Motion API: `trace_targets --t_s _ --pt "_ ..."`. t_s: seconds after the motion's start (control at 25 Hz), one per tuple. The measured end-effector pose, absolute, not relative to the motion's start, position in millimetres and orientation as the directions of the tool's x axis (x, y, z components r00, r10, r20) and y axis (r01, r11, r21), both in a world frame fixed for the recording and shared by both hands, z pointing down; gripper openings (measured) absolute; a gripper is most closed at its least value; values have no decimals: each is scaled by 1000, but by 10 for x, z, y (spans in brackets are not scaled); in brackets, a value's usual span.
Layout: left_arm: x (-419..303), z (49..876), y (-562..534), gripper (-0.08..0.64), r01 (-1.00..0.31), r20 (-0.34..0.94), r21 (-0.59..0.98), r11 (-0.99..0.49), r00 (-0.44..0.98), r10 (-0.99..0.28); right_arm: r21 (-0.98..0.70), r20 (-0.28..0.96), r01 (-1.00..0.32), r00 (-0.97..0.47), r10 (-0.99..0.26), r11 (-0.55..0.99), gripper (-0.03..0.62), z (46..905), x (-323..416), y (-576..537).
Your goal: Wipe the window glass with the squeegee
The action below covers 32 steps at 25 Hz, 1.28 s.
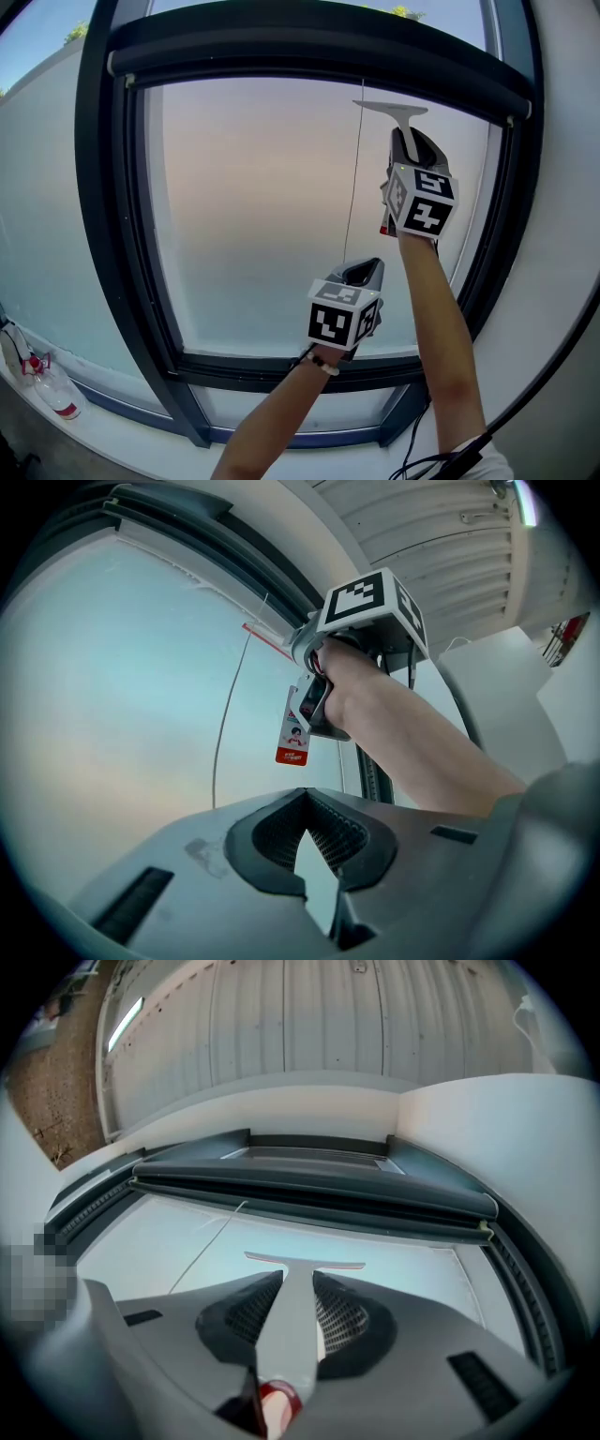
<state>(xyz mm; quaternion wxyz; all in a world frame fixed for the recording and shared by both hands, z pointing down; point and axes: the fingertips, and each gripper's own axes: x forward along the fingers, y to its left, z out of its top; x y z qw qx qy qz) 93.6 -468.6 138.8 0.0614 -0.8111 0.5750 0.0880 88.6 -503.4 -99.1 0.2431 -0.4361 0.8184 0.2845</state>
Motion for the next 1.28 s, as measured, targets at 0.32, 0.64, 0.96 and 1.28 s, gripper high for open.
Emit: trace_targets --t_s 0.32,0.64,0.96,1.28 --pt "888 1750 -4613 -2 -922 -193 47 -383 368 -910 267 -627 -868 -487 -609 419 91 -779 870 -5031" --pt "878 2278 -4531 -2 -910 -132 92 -405 392 -910 263 -581 -871 -486 -653 414 91 -102 971 -5045" --pt "674 2743 -4568 -2 -931 -76 133 -340 332 -940 262 -524 -873 -486 -700 411 91 712 1050 -5050" --pt "459 3162 -4578 -2 -939 -22 187 -289 291 -957 235 -432 -868 -496 -754 437 89 1624 1098 -5055"
